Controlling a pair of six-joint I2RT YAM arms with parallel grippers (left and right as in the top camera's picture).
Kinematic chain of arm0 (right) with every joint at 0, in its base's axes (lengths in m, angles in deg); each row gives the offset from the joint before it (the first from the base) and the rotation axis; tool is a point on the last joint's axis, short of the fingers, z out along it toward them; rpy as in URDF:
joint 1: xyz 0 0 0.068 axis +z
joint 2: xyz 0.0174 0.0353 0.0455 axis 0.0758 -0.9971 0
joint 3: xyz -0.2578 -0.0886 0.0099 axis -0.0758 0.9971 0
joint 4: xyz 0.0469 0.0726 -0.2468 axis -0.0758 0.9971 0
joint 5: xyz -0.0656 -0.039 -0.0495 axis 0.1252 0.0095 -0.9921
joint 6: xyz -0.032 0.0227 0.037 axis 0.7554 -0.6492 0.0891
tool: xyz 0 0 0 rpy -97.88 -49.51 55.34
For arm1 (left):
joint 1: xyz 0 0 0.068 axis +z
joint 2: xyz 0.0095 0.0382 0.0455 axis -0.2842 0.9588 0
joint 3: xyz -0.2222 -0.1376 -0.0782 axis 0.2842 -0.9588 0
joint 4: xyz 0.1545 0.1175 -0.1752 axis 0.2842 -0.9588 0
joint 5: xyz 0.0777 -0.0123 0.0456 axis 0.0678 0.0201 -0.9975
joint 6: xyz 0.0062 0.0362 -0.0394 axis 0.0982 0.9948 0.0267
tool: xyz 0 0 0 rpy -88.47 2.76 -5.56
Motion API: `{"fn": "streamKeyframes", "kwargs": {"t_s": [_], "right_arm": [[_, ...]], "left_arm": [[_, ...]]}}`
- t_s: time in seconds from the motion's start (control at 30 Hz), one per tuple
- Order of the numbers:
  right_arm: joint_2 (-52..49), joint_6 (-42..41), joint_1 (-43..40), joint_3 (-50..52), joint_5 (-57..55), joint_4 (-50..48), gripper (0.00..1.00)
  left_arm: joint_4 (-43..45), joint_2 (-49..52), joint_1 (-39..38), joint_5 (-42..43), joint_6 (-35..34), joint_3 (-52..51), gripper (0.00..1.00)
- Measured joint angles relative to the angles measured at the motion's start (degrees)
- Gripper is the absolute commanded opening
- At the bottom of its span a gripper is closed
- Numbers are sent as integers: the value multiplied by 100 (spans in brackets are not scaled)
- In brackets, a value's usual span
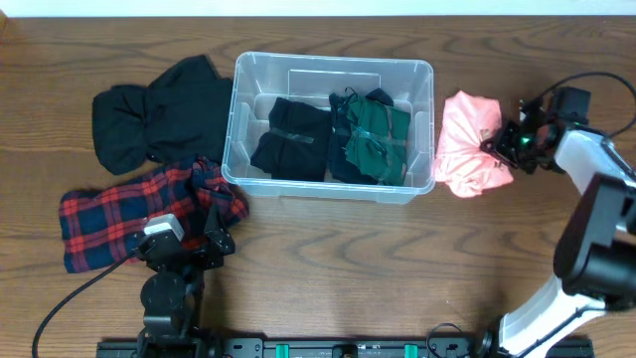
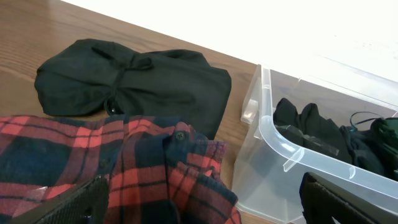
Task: Pack container
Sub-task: 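Grasp the pink t-shirt and carry it into the bin's left side, then release the pink t-shirt and retract the right arm to rest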
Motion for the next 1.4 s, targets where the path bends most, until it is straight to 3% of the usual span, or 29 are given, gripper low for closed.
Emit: {"fn": "streamKeyframes", "kwargs": {"t_s": [0.13,0.33,0.5,0.67,0.83,1.17,1.2,1.27,1.33,1.37,1.4], "right_arm": [[1320,-7,4,98,72,562,2],[3897,-282,658,37,391,485,1],[4583,-938,1768,-4,586,44,1],[3849,-1705,3206,0,146,-726,1],[2374,-2605,4304,9,-221,-2400,1],[-221,-4669,5045,26,-409,-4972,4],[-444,-4813,5053,28,-402,-5230,10],[-758,-4983,5073,31,-387,-5595,44],[-1008,-5088,5093,31,-348,-5775,54],[-1062,-5018,5090,31,-289,-5788,71],[-1084,-4913,5080,33,-190,-5775,99]], "left_arm": [[0,0,0,-2,0,0,98],[0,0,0,-2,0,0,98],[0,0,0,0,0,0,98],[-2,0,0,-2,0,0,98],[-2,0,0,2,0,0,98],[-2,0,0,2,0,0,98],[-2,0,0,0,0,0,98],[0,0,0,0,2,0,98],[2,0,0,0,0,0,98],[0,0,0,0,0,0,98],[0,0,0,0,0,0,98]]}}
